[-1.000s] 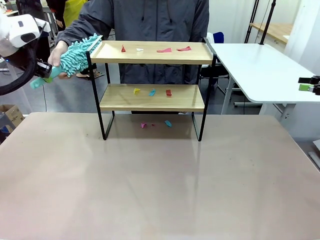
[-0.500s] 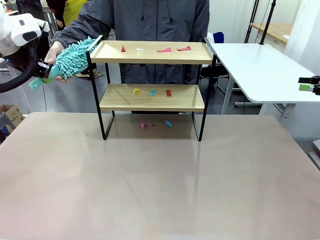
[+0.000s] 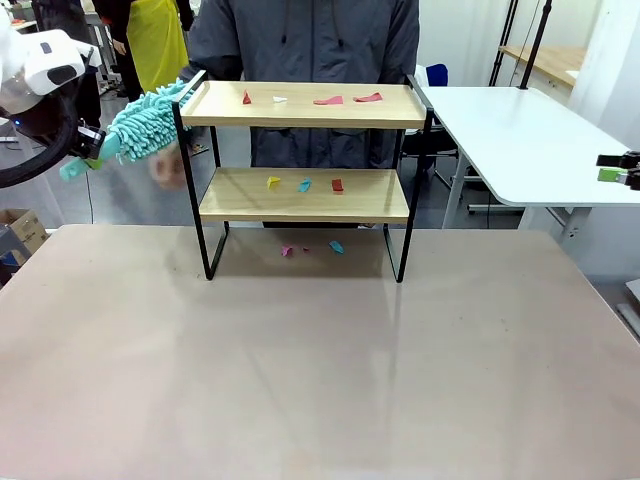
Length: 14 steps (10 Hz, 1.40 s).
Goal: Clean the shelf.
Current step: Pick up the Duster handed by the human, then clean the specific section of the Shelf indicated by the human with the Duster.
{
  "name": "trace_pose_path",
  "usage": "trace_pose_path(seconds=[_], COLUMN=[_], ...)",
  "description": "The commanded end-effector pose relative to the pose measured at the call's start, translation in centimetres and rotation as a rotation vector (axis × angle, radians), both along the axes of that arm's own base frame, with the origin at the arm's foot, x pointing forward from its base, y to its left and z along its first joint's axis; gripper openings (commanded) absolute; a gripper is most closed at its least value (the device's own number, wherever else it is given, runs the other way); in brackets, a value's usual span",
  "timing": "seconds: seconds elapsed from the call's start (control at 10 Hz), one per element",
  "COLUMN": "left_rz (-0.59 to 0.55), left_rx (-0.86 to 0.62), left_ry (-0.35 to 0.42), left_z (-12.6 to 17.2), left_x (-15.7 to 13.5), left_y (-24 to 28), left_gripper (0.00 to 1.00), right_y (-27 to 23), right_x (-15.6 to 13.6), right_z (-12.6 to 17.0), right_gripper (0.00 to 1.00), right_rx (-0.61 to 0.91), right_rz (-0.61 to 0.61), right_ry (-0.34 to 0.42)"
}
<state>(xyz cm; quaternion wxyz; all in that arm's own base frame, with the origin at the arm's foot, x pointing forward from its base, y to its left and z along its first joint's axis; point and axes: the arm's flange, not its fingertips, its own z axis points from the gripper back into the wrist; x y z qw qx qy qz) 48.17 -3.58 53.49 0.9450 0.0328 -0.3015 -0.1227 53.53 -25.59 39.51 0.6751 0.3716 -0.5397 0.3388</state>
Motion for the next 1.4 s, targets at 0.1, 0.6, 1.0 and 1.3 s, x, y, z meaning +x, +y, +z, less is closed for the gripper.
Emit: trace_pose_path(seconds=[0.1, 0.6, 1.0, 1.3], left_rz=[0.003, 0.000, -0.138, -0.461], left_rx=[0.003, 0.000, 0.233, 0.467], left_ry=[-0.007, 0.000, 0.068, 0.255], left_z=[0.3, 0.0, 6.7, 10.6], left_x=[-0.1, 0.0, -4.2, -8.8], left_y=[0.2, 0.0, 5.5, 7.9], left_gripper=[0.00, 0.13, 0.13, 0.13], right_y=[0.2, 0.2, 0.2, 0.2], right_x=[0.1, 0.1, 0.1, 0.1], right_z=[0.2, 0.2, 0.2, 0.2], right_gripper=[1.00, 1.00, 1.00, 1.00], right_rx=[-0.002, -0.002, -0.002, -0.002], right_rz=[0.001, 0.001, 0.001, 0.001], right_ry=[0.002, 0.002, 0.002, 0.002])
